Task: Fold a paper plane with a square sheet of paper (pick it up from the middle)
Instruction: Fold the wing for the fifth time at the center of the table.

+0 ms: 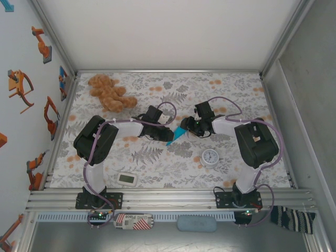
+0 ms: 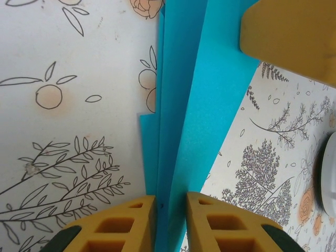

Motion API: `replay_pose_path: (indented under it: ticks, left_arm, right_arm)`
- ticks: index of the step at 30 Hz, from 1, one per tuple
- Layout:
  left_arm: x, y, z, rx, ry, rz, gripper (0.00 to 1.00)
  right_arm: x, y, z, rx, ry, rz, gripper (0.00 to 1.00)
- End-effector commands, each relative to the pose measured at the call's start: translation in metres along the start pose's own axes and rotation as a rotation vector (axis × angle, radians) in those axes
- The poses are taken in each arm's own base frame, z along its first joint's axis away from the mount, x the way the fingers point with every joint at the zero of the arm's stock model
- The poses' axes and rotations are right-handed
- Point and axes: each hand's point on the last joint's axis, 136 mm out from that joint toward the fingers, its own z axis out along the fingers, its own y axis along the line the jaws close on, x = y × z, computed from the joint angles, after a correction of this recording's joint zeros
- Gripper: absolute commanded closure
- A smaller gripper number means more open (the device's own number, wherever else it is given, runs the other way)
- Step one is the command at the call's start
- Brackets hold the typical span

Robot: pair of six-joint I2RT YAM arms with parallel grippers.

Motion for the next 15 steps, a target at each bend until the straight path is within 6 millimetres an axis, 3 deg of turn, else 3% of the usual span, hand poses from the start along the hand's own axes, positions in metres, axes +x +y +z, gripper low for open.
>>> replay_pose_path:
  ticks: [1, 5, 8, 15]
  left_arm:
    - [0.042, 0.035, 0.019, -0.116, 0.133, -0.074, 0.76]
    - [0.043, 0.036, 0.019, -0.123, 0.138, -0.077, 0.77]
    - [0.043, 0.036, 0.019, -0.126, 0.141, -0.079, 0.77]
    - [0.043, 0.036, 0.02, -0.127, 0.139, -0.084, 0.77]
  right_arm:
    - [0.007, -0.014, -0.001, 0.06, -0.011, -0.026, 0.46]
    - [-0.006, 0.003, -0.032, 0.028, -0.105, -0.065, 0.45]
    - [-0.006, 0.006, -0.047, 0.018, -0.144, -0.088, 0.46]
    - [0.009, 0.038, -0.052, -0.134, -0.123, -0.191, 0.65]
